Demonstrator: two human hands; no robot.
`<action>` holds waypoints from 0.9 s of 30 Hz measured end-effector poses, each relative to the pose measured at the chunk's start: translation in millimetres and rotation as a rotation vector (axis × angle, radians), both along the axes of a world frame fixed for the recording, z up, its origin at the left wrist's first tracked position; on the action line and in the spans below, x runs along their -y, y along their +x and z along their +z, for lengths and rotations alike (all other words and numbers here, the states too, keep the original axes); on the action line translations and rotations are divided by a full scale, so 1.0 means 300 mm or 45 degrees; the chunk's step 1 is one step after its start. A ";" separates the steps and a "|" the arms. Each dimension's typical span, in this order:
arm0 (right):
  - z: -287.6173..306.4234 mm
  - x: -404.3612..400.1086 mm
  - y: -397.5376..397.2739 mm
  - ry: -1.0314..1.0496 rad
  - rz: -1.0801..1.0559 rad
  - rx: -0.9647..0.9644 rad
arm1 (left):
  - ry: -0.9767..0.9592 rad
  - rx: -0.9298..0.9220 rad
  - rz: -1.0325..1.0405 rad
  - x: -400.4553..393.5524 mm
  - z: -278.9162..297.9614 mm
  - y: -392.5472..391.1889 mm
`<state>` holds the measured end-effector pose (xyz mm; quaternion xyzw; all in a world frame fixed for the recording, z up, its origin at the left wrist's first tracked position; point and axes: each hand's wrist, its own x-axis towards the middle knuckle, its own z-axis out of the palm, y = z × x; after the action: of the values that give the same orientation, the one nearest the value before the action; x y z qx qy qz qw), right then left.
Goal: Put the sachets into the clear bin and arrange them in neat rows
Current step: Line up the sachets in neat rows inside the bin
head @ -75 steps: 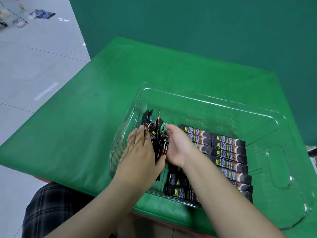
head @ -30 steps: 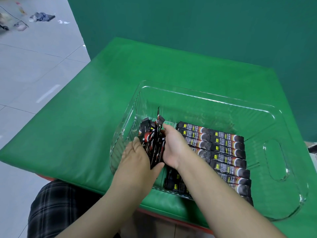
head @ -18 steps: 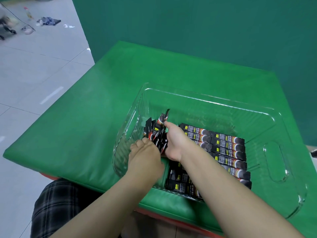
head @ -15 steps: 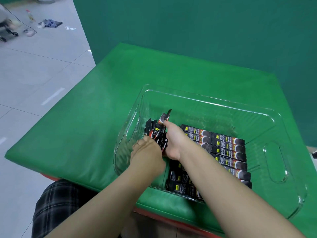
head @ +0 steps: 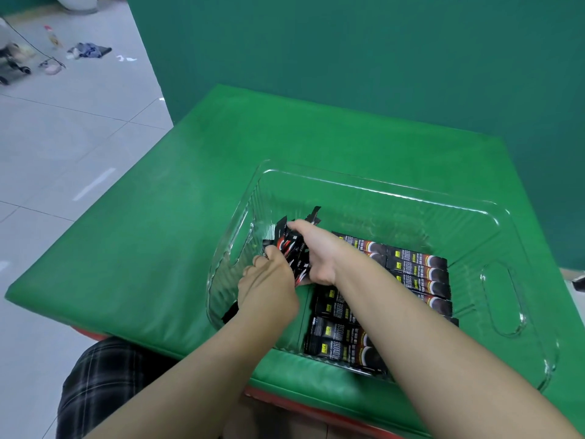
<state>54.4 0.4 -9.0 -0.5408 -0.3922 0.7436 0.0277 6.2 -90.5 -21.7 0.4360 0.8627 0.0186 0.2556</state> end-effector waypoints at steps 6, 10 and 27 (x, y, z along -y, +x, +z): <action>0.021 -0.011 -0.043 0.110 0.152 0.195 | 0.051 -0.083 -0.056 0.019 -0.017 -0.005; -0.006 -0.011 -0.083 0.214 0.073 0.236 | 0.053 -0.113 -0.086 0.029 -0.025 -0.005; -0.050 0.014 -0.070 0.339 -0.523 0.058 | 0.146 -0.167 -0.050 0.042 -0.056 -0.002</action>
<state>33.5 -3.9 -23.8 -0.6174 -0.3692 0.6517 0.2404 5.6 -103.1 -38.5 0.4671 0.8664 0.0344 0.1734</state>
